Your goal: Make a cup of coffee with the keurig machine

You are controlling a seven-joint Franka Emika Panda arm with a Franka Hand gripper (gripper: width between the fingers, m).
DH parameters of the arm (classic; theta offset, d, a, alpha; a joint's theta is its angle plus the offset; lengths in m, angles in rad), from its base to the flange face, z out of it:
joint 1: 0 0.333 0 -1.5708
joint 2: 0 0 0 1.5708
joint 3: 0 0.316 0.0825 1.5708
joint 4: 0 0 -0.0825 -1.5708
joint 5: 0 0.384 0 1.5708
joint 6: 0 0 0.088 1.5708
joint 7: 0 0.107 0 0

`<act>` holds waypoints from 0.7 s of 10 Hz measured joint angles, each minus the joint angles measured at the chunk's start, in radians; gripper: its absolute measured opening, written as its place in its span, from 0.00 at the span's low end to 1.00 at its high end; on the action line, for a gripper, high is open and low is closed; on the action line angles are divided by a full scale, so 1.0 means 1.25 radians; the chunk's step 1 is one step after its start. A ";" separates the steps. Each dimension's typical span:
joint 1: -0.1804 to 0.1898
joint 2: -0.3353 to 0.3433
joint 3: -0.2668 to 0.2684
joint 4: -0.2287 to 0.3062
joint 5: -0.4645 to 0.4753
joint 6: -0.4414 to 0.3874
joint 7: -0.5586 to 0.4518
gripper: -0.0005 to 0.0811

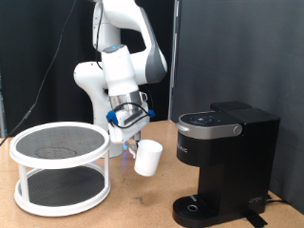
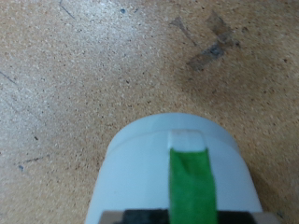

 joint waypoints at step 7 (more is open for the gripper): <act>0.004 0.136 0.037 0.031 0.060 0.134 -0.009 0.02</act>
